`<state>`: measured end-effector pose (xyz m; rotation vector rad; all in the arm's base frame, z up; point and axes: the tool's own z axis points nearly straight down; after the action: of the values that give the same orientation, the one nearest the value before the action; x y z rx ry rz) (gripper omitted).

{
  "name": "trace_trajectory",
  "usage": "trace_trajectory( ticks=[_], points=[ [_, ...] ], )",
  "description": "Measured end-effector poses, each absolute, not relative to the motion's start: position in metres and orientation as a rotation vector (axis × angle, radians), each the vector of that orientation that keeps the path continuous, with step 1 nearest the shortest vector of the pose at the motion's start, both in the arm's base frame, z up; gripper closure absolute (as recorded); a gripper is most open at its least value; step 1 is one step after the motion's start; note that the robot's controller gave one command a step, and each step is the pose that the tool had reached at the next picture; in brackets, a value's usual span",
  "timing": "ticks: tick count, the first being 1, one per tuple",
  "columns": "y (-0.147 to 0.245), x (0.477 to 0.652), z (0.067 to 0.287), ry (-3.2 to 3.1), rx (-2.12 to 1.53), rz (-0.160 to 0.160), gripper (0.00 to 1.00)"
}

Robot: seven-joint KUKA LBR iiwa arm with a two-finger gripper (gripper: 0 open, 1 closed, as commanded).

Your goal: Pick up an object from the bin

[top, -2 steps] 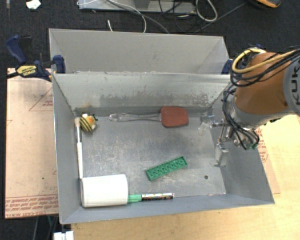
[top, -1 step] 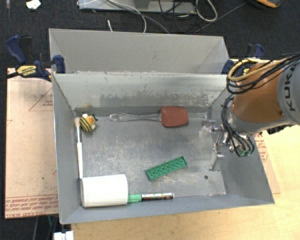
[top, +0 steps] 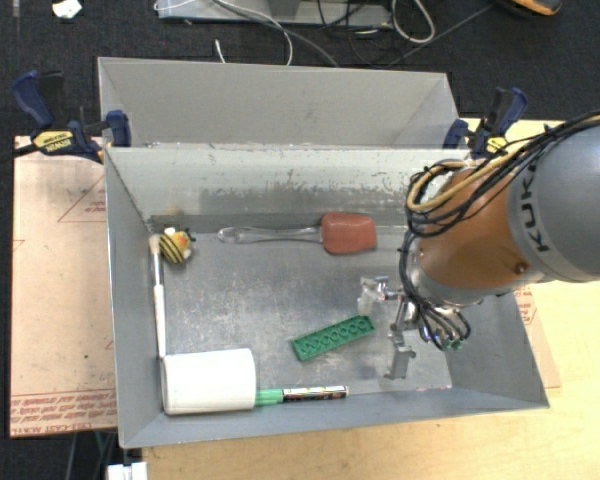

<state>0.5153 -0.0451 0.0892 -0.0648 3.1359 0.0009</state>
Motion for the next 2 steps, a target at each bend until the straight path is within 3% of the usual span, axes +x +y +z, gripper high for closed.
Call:
trace_trajectory(
  ticks=[1,2],
  points=[
    [-0.034,0.496,0.080,3.128,-0.008,0.003,0.00],
    [-0.004,0.530,0.093,3.136,-0.067,0.002,0.00]
  ],
)
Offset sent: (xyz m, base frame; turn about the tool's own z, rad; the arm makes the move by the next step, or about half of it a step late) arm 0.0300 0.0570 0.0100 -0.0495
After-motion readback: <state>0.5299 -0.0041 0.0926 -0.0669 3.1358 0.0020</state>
